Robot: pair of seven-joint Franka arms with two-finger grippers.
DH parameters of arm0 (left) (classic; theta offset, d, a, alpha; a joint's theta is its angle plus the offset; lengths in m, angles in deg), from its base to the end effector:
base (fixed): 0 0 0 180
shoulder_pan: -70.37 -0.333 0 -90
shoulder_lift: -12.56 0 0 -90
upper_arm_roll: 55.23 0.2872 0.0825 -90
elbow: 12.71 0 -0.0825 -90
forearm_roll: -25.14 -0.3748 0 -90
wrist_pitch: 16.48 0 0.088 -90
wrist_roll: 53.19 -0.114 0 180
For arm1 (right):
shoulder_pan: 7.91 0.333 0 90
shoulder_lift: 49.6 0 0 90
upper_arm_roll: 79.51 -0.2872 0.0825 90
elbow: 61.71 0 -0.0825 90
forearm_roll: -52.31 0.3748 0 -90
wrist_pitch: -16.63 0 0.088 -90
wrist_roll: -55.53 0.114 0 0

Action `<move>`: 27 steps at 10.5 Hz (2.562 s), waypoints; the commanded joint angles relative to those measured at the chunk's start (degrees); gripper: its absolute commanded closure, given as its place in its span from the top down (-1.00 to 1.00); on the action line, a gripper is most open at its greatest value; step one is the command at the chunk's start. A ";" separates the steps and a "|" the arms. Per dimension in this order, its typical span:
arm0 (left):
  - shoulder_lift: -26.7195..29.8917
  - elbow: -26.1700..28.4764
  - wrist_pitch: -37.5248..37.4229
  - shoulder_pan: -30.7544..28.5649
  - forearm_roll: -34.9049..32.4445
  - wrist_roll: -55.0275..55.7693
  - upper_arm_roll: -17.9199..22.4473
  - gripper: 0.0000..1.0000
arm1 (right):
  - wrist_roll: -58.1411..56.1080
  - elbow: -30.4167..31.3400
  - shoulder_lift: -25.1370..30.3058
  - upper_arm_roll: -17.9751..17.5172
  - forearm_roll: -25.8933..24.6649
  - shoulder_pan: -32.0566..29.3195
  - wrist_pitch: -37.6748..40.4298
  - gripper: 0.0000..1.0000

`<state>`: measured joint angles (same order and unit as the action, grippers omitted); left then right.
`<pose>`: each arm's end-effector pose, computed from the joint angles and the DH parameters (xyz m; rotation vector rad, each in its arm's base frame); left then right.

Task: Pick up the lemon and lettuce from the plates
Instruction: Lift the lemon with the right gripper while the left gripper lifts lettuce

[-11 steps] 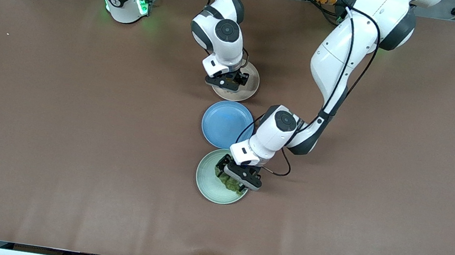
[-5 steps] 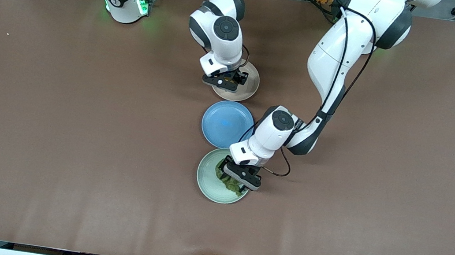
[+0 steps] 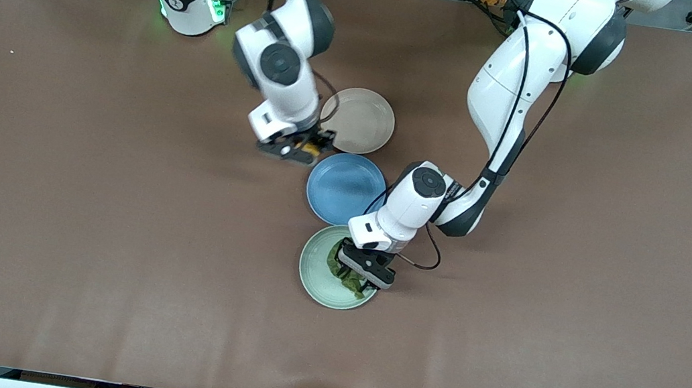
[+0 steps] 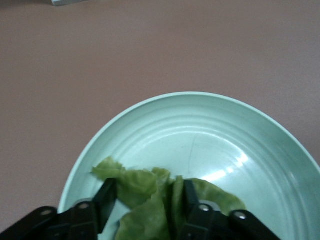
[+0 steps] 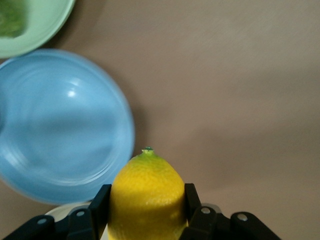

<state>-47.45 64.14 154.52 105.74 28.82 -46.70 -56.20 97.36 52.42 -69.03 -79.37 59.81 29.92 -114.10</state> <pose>0.6033 -0.4340 0.1430 2.7147 -0.6180 0.7742 0.4600 0.3602 0.2599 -3.0854 0.2475 0.1540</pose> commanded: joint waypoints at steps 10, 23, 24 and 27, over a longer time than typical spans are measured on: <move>1.04 1.02 0.03 0.58 -0.43 0.80 0.62 -1.00 | -22.84 3.03 -2.63 -0.23 -0.21 -24.46 5.57 -0.42; 24.22 2.78 -38.59 -6.88 -0.96 6.26 0.44 -1.00 | -31.01 -0.98 -2.99 -0.23 -3.46 -29.48 11.16 1.00; 26.50 2.78 -42.73 -8.46 -0.52 6.26 0.35 -1.00 | -31.01 -4.14 -2.82 -0.23 -3.38 -30.26 15.37 1.00; 29.77 2.60 -53.81 -13.73 -0.25 5.82 0.18 -1.00 | -33.55 -9.42 0.00 -0.32 -2.94 -32.89 23.55 1.00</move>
<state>-19.70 64.45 103.84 93.79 28.68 -41.70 -55.45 65.81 45.08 -70.48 -78.89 57.02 -0.47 -94.60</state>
